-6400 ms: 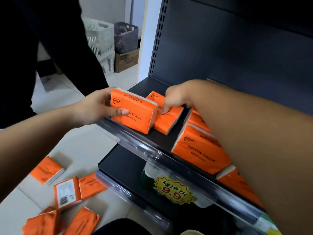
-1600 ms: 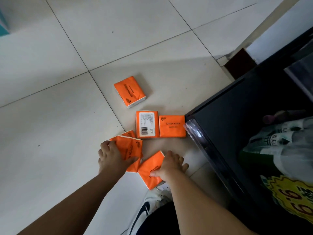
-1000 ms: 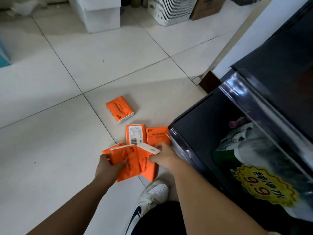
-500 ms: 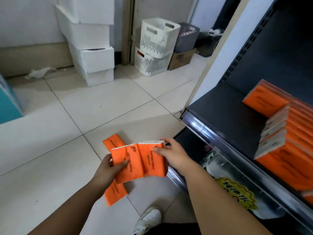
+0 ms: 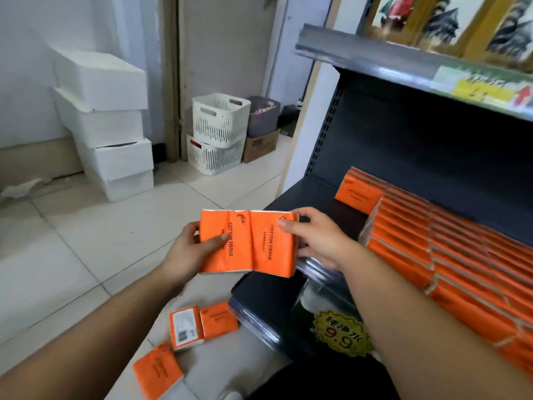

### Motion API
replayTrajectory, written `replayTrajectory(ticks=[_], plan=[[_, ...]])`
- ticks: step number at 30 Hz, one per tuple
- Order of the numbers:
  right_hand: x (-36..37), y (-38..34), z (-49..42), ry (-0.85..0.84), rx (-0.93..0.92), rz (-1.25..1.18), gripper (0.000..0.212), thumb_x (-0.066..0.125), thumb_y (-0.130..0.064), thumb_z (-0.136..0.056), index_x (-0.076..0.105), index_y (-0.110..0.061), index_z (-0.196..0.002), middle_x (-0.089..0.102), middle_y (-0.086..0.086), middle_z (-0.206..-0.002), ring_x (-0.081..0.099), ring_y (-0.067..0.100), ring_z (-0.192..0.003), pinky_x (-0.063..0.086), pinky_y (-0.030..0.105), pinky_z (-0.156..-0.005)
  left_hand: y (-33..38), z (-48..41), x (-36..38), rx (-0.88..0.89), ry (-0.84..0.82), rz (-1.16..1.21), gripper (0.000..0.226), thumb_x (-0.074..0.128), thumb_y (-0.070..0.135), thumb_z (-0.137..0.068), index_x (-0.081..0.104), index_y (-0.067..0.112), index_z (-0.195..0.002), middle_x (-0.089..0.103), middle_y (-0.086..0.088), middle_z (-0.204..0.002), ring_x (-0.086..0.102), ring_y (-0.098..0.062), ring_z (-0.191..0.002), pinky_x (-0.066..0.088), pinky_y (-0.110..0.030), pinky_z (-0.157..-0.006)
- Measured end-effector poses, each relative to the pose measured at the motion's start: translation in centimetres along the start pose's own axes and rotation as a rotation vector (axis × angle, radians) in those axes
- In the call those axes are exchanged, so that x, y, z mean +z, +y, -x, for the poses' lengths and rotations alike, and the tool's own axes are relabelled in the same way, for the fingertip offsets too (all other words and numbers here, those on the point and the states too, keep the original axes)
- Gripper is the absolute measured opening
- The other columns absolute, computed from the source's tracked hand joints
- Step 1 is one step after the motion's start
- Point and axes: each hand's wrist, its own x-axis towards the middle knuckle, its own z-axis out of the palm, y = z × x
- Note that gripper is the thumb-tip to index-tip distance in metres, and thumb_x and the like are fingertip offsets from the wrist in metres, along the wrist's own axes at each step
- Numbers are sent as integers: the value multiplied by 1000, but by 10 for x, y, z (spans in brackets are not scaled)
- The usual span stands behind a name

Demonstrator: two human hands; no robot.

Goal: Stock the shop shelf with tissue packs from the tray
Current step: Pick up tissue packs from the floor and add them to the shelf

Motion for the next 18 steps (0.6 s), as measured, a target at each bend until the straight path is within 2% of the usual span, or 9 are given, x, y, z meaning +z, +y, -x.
replayTrajectory(ticks=[3, 7, 10, 12, 14, 17, 18], plan=[[-22, -26, 11, -3, -42, 53, 52, 76, -10, -81, 46, -19, -123, 67, 12, -110, 67, 24, -100, 58, 46, -78, 21, -12, 20, 20, -41, -8, 54, 78, 31, -75, 51, 17, -120, 67, -9, -113, 69, -23, -97, 56, -40, -84], [-51, -50, 14, 67, -98, 42, 73, 77, -5, -78, 34, -24, -134, 64, 9, -112, 66, 24, -101, 56, 51, -83, 48, -25, 54, 40, -69, 1, 54, 78, 27, -78, 49, 15, -122, 67, -9, -113, 69, -21, -95, 55, -33, -77], [-71, -63, 4, 158, -127, 69, 80, 73, 0, -80, 25, -27, -138, 59, 8, -111, 65, 22, -96, 57, 45, -73, 64, -38, 83, 14, -91, 66, 61, 78, 25, -78, 45, 15, -128, 65, -7, -116, 68, -22, -96, 55, -36, -77], [-88, -69, -5, 235, -139, 72, 79, 67, 3, -82, 22, -28, -139, 57, 10, -113, 65, 22, -92, 57, 44, -69, 72, -46, 107, -14, -139, 111, 60, 77, 23, -79, 44, 16, -128, 65, -7, -115, 68, -22, -93, 56, -35, -73], [-105, -72, -14, 301, -138, 60, 75, 62, 5, -83, 22, -27, -138, 56, 9, -112, 64, 21, -88, 57, 40, -63, 76, -56, 131, -25, -172, 156, 60, 78, 19, -79, 43, 14, -128, 66, -9, -116, 69, -24, -92, 58, -39, -75], [-132, -70, -27, 407, -148, 62, 61, 57, 7, -85, 28, -23, -130, 53, 0, -90, 59, 10, -73, 51, 26, -48, 70, -71, 160, -47, -172, 192, 61, 78, 15, -78, 43, 14, -128, 66, -13, -117, 69, -28, -93, 57, -47, -82], [-140, -68, -33, 455, -160, 75, 58, 57, 8, -85, 29, -22, -126, 50, -2, -86, 57, 10, -72, 51, 25, -50, 67, -76, 166, -65, -168, 196, 60, 78, 13, -78, 43, 14, -128, 65, -13, -117, 69, -28, -93, 57, -48, -82]])
